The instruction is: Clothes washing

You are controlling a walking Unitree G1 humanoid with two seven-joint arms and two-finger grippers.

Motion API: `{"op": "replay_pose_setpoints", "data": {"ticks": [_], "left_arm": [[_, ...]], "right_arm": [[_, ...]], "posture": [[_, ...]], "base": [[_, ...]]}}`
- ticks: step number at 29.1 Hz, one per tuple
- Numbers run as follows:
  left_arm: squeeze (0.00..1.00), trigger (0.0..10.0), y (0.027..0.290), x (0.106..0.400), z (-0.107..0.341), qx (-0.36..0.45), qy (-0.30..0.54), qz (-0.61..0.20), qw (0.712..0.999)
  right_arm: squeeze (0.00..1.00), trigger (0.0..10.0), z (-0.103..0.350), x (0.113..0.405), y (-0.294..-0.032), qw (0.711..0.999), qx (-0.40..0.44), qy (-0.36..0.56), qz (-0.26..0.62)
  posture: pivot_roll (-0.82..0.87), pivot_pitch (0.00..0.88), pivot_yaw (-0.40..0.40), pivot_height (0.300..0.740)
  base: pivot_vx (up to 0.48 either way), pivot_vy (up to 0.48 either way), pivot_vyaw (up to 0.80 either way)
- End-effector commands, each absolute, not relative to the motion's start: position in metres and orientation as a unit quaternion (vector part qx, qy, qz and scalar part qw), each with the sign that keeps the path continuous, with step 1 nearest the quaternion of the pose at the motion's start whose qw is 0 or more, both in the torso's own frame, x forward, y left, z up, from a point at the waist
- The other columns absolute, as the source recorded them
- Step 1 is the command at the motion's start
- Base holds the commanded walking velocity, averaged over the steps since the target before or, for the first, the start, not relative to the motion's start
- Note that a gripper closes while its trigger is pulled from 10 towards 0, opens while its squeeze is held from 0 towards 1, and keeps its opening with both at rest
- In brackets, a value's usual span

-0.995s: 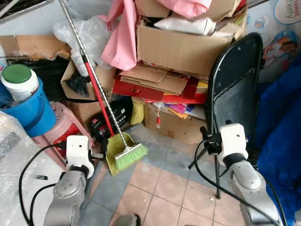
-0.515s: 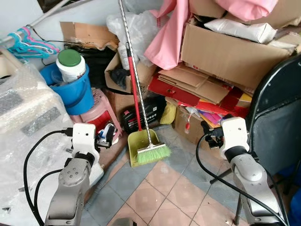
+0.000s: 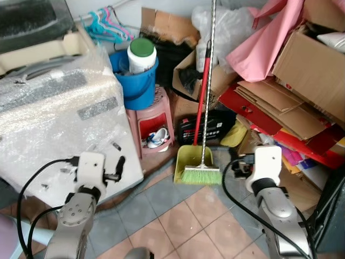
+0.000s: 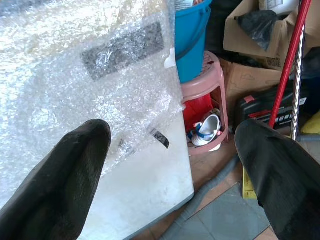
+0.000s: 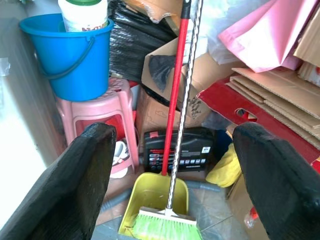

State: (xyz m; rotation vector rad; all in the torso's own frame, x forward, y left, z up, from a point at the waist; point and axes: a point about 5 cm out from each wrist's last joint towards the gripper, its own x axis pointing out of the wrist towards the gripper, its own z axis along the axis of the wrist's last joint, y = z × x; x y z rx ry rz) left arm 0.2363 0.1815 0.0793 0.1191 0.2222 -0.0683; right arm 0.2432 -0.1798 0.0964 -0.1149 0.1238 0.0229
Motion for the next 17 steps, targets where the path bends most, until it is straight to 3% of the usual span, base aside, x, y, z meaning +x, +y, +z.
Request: {"op": "replay_pose_setpoints", "data": {"ticks": [1, 4, 7, 14, 17], "left_arm": [[0.00, 10.0, 0.180, 0.234, 0.082, 0.058, 0.103, -0.034, 0.992], [0.00, 10.0, 0.181, 0.231, 0.079, 0.062, 0.112, -0.027, 0.991], [0.00, 10.0, 0.178, 0.230, 0.075, 0.065, 0.118, -0.036, 0.990], [0.00, 10.0, 0.164, 0.252, 0.079, 0.041, 0.100, -0.039, 0.993], [0.00, 10.0, 0.169, 0.244, 0.080, 0.037, 0.106, -0.025, 0.993]], "right_arm": [[0.00, 10.0, 0.096, 0.243, -0.189, 0.996, -0.052, 0.068, -0.012], [0.00, 10.0, 0.095, 0.242, -0.193, 0.996, -0.048, 0.063, -0.031], [0.00, 10.0, 0.090, 0.239, -0.192, 0.996, -0.039, 0.066, -0.042], [0.00, 10.0, 0.094, 0.252, -0.190, 0.996, -0.046, 0.065, -0.027], [0.00, 10.0, 0.091, 0.250, -0.191, 0.995, -0.062, 0.078, -0.020]], "posture": [[-0.07, 0.000, 0.081, 0.740], [-0.08, 0.000, 0.115, 0.740], [-0.08, 0.000, 0.123, 0.740], [-0.08, 0.000, 0.049, 0.740], [-0.07, 0.000, 0.048, 0.740]], "base": [[0.000, 0.000, 0.80], [0.000, 0.000, 0.71], [0.000, 0.000, 0.00], [0.000, 0.000, 0.00], [0.000, 0.444, 0.00]]}}
